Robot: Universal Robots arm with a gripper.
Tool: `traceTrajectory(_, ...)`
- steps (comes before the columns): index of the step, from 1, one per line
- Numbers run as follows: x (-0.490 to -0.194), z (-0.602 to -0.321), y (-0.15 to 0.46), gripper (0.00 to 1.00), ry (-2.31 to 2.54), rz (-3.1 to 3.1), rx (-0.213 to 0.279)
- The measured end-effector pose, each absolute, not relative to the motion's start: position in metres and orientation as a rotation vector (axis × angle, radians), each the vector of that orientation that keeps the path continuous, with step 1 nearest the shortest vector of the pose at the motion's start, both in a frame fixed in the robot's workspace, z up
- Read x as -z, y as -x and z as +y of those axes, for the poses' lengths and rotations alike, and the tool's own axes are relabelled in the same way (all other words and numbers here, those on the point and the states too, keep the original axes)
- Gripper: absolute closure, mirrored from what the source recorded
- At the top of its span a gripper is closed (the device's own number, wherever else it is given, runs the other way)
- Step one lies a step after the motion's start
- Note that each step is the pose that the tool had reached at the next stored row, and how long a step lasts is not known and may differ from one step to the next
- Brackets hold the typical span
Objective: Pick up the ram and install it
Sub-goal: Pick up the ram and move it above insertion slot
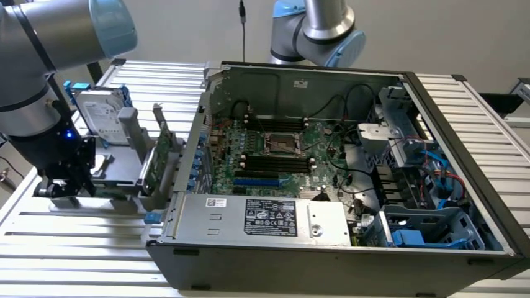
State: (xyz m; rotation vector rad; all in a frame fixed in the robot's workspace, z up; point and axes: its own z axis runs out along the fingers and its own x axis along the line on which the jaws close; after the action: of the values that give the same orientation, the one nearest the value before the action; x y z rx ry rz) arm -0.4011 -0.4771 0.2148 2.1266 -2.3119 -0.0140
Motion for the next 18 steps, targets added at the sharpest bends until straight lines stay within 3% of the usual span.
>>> traceTrajectory(18,-0.260,-0.477,0.400,0.86,-2.137,-2.325,0.043)
